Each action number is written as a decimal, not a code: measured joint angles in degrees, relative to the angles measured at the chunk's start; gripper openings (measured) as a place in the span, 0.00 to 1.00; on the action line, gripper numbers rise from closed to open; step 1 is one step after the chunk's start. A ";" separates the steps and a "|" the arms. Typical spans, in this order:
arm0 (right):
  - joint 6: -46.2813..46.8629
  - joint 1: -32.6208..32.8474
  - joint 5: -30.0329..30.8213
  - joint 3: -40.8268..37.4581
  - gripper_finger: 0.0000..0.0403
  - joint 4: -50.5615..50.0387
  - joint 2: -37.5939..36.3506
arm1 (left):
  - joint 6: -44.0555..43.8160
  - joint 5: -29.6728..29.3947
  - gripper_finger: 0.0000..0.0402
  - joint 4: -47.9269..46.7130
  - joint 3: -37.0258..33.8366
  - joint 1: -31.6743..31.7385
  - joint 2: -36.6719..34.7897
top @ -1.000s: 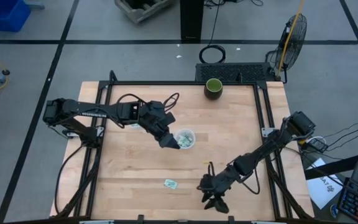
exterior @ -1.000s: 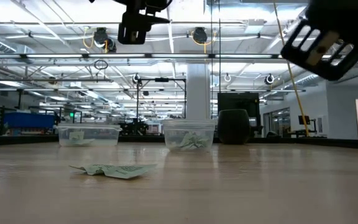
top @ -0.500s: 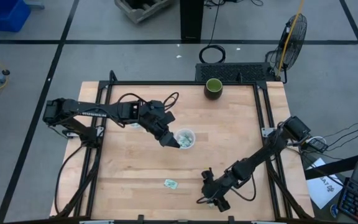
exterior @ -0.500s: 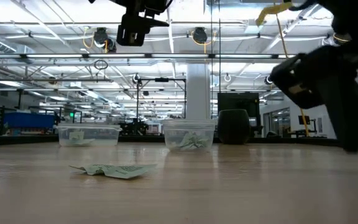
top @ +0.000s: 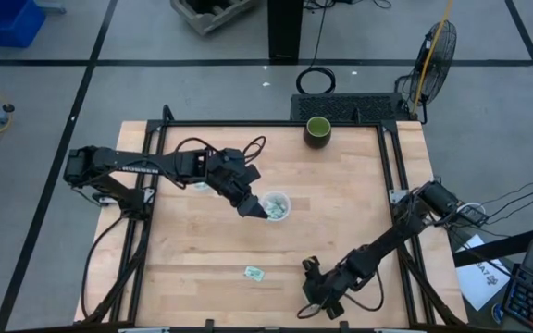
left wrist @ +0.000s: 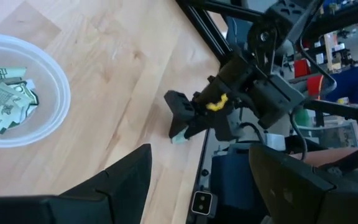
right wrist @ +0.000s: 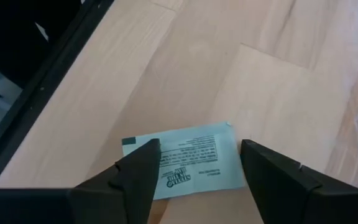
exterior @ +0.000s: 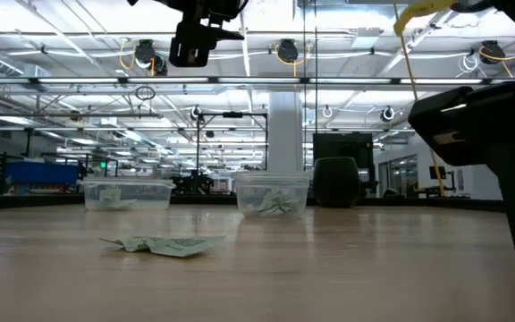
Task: Pick and place items into bin
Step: Put the stevia packet into the left transparent bin
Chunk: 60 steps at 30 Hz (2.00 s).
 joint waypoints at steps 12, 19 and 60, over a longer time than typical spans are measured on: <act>5.66 -3.01 -1.19 -0.02 0.22 -1.47 -0.59 | 1.86 0.53 0.69 -0.03 0.00 0.35 0.00; 5.16 -7.15 -1.23 -0.26 0.05 -0.53 -3.14 | 1.79 1.74 0.69 -0.05 0.02 1.18 0.00; -1.13 -37.31 5.31 -0.23 0.39 11.80 -13.32 | 1.75 3.56 0.69 2.74 0.04 1.22 0.00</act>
